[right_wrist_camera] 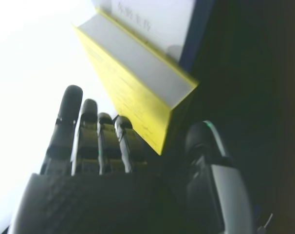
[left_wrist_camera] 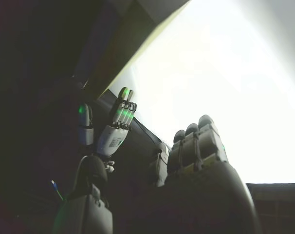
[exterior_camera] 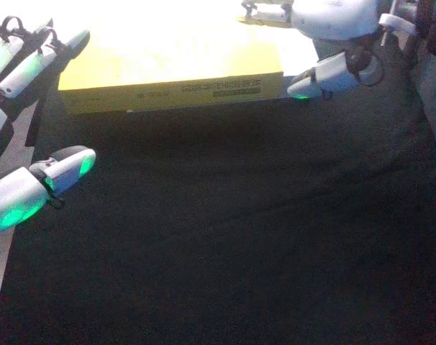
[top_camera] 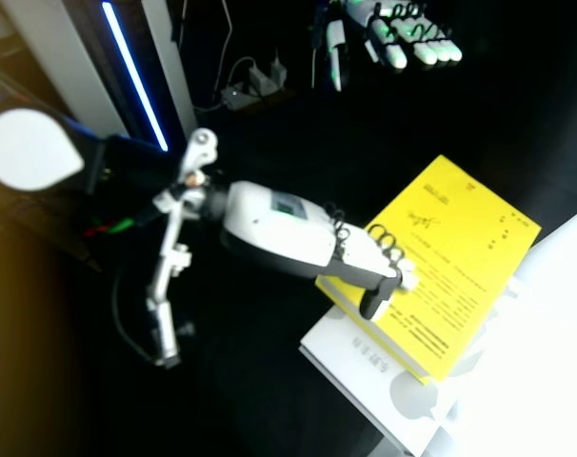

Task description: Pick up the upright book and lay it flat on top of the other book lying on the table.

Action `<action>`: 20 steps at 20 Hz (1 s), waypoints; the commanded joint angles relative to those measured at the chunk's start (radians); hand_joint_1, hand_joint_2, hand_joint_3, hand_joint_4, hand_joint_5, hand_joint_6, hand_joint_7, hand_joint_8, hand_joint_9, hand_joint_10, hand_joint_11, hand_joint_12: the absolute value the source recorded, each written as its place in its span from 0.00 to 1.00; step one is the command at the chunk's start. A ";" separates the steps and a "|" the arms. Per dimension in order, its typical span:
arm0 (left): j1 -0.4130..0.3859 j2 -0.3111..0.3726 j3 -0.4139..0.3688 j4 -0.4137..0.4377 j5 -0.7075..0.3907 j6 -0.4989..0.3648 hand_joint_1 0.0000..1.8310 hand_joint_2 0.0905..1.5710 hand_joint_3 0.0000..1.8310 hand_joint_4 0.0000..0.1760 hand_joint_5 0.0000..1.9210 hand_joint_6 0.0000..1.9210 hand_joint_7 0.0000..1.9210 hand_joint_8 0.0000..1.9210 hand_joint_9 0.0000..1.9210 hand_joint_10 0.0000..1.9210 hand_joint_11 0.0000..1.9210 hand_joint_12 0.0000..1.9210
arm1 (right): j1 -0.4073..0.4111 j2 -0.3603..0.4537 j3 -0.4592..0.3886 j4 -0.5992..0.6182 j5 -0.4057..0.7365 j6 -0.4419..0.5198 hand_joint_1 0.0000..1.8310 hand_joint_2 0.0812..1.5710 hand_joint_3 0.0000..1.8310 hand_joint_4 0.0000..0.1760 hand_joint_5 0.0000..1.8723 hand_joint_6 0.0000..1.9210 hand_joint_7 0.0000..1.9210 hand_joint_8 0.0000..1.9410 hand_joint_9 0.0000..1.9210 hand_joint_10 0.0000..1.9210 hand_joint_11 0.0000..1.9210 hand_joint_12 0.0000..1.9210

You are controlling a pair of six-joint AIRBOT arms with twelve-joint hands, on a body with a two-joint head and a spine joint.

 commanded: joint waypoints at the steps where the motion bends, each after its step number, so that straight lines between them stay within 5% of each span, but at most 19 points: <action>1: -0.001 0.011 0.000 0.014 -0.129 -0.001 0.18 0.79 0.00 0.82 0.00 0.00 0.00 0.00 0.00 0.00 0.00 0.00 | 0.013 0.012 -0.005 0.009 0.064 -0.002 0.14 0.69 0.00 0.21 0.00 0.00 0.00 0.00 0.00 0.00 0.00 0.78; 2: -0.001 0.011 0.000 0.013 -0.127 -0.001 0.19 0.78 0.00 0.75 0.00 0.00 0.00 0.00 0.00 0.00 0.00 0.00 | 0.012 0.031 -0.018 0.012 0.064 -0.001 0.13 0.68 0.00 0.23 0.00 0.00 0.00 0.00 0.00 0.00 0.00 0.76; 4: 0.000 0.010 0.000 0.011 -0.122 -0.001 0.17 0.79 0.00 0.64 0.00 0.00 0.00 0.00 0.00 0.00 0.00 0.00 | 0.012 0.062 -0.043 0.016 0.064 -0.001 0.19 0.66 0.00 0.07 0.00 0.00 0.00 0.00 0.00 0.00 0.00 0.75; 7: 0.011 0.017 -0.006 0.003 -0.118 -0.001 0.18 0.79 0.00 0.70 0.00 0.00 0.00 0.00 0.00 0.00 0.00 0.00 | 0.012 0.121 -0.100 0.024 0.069 0.000 0.18 0.66 0.00 0.19 0.00 0.00 0.00 0.00 0.00 0.00 0.00 0.67; 9: 0.019 0.024 -0.011 -0.002 -0.119 -0.001 0.16 0.78 0.00 0.51 0.00 0.00 0.00 0.00 0.00 0.00 0.00 0.00 | 0.012 0.178 -0.147 0.024 0.126 0.071 0.14 0.67 0.00 0.15 0.00 0.00 0.00 0.00 0.00 0.00 0.00 0.78; 10: 0.021 0.026 -0.013 -0.006 -0.118 -0.001 0.18 0.79 0.00 0.44 0.00 0.00 0.00 0.00 0.00 0.00 0.00 0.00 | 0.012 0.178 -0.162 0.024 0.173 0.137 0.13 0.67 0.00 0.17 0.00 0.00 0.00 0.00 0.00 0.00 0.00 0.96; 12: 0.025 0.028 -0.015 -0.009 -0.119 -0.001 0.18 0.78 0.00 0.72 0.00 0.00 0.00 0.00 0.00 0.00 0.00 0.00 | 0.012 0.250 -0.192 0.035 0.266 0.238 0.14 0.69 0.01 0.08 0.00 0.00 0.00 0.00 0.00 0.00 0.00 1.00; 13: 0.025 0.030 -0.017 -0.009 -0.120 -0.001 0.20 0.78 0.00 0.66 0.00 0.00 0.00 0.00 0.00 0.00 0.00 0.00 | 0.011 0.282 -0.210 0.035 0.301 0.275 0.12 0.74 0.03 0.00 0.00 0.00 0.00 0.00 0.00 0.00 0.00 1.00; 16: 0.034 0.039 -0.023 -0.012 -0.136 0.000 0.23 0.79 0.00 0.64 0.00 0.00 0.00 0.00 0.00 0.00 0.00 0.00 | -0.052 0.343 -0.227 0.130 0.433 0.350 0.12 0.82 0.05 0.00 0.00 0.00 0.00 0.00 0.00 0.00 0.00 1.00; 17: 0.034 0.040 -0.023 -0.013 -0.136 0.000 0.22 0.79 0.00 0.76 0.00 0.00 0.00 0.00 0.00 0.00 0.00 0.00 | -0.107 0.360 -0.222 0.229 0.516 0.350 0.17 0.85 0.06 0.00 0.00 0.00 0.00 0.00 0.00 0.00 0.00 1.00; 20: 0.038 0.047 -0.026 -0.014 -0.146 0.000 0.22 0.78 0.00 0.88 0.00 0.00 0.00 0.00 0.00 0.00 0.00 0.00 | -0.257 0.406 -0.225 0.435 0.720 0.350 0.17 0.85 0.05 0.00 0.00 0.00 0.00 0.00 0.00 0.00 0.00 1.00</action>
